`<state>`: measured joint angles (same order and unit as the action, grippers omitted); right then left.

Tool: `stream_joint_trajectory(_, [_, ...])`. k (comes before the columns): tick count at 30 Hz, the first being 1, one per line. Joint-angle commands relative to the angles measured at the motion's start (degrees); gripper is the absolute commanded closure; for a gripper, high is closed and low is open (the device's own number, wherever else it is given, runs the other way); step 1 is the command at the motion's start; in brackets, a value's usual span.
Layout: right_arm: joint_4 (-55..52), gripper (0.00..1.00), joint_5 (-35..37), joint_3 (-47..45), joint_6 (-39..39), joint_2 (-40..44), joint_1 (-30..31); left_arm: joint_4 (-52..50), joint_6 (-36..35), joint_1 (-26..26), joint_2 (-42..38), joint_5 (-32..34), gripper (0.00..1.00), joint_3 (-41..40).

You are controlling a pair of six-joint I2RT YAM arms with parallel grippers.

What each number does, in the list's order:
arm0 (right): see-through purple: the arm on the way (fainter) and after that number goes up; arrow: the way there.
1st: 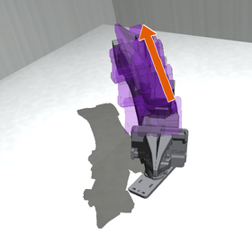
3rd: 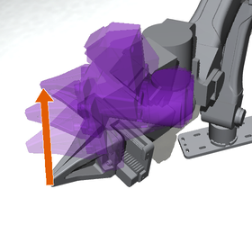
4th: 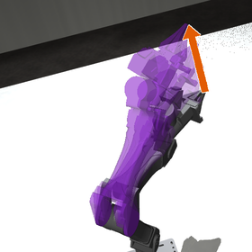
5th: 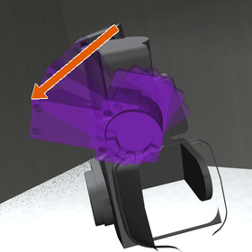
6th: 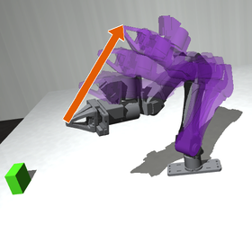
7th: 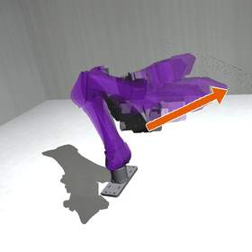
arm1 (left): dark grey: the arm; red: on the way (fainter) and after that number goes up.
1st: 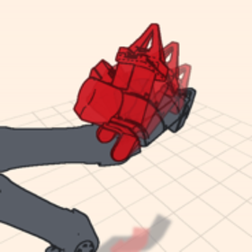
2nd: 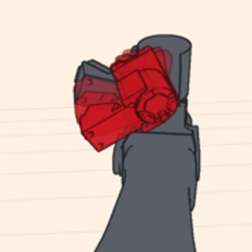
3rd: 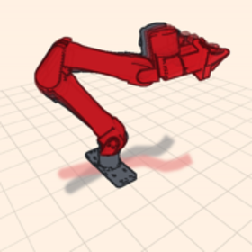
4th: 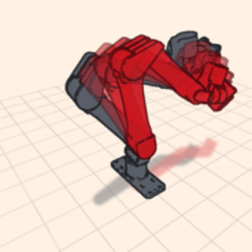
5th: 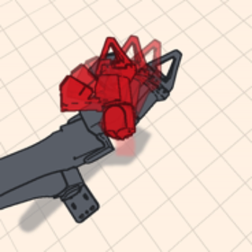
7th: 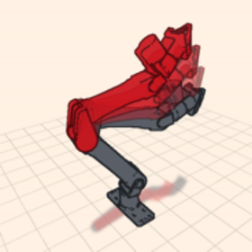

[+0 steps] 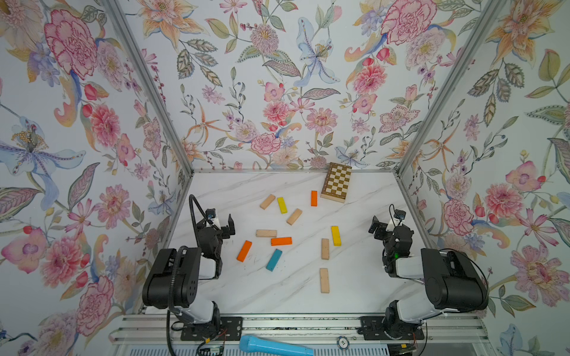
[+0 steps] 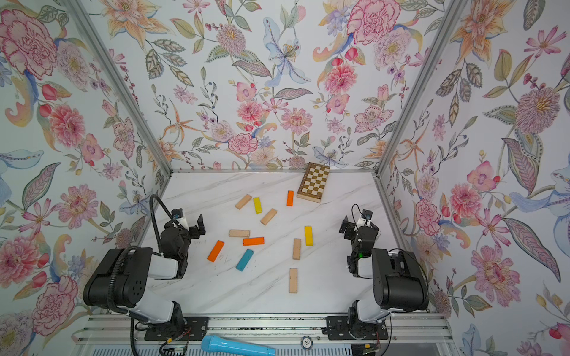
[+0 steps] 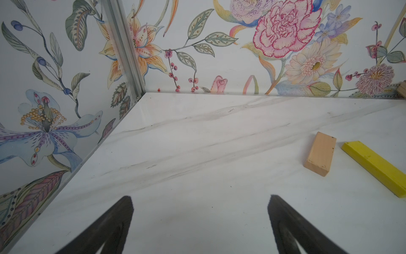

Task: Assemble the number 6 with building blocks
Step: Move the building block to the center of the board.

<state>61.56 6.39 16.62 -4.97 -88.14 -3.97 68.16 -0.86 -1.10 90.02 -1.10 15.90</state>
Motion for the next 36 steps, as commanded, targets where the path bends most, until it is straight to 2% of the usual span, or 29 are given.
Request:
stream_joint_trajectory(1, [-0.3, 0.01, -0.6, 1.1, -0.6, -0.5, -0.3, 0.1, -0.8, 0.4, 0.3, 0.5, 0.01, 0.3])
stream_joint_trajectory(36, [-0.8, 0.01, 0.2, 1.1, 0.3, 0.3, 0.6, -1.3, -0.9, 1.0, 0.1, 2.3, 0.01, 0.9])
